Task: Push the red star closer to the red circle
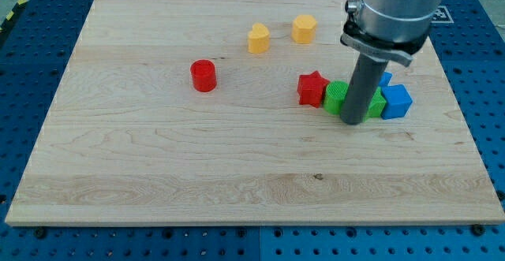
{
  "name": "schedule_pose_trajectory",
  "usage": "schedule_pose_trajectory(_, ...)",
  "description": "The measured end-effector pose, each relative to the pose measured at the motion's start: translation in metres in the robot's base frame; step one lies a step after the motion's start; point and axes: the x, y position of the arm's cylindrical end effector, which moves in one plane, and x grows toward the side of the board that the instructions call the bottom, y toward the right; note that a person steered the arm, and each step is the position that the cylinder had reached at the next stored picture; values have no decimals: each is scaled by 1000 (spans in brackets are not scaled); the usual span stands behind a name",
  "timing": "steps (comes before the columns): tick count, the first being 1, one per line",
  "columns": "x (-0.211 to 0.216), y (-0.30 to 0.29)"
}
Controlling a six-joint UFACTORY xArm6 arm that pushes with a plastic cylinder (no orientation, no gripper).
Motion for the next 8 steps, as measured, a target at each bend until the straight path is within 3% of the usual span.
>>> schedule_pose_trajectory(1,-25,-6)
schedule_pose_trajectory(4,-27,-65)
schedule_pose_trajectory(8,-74,-143)
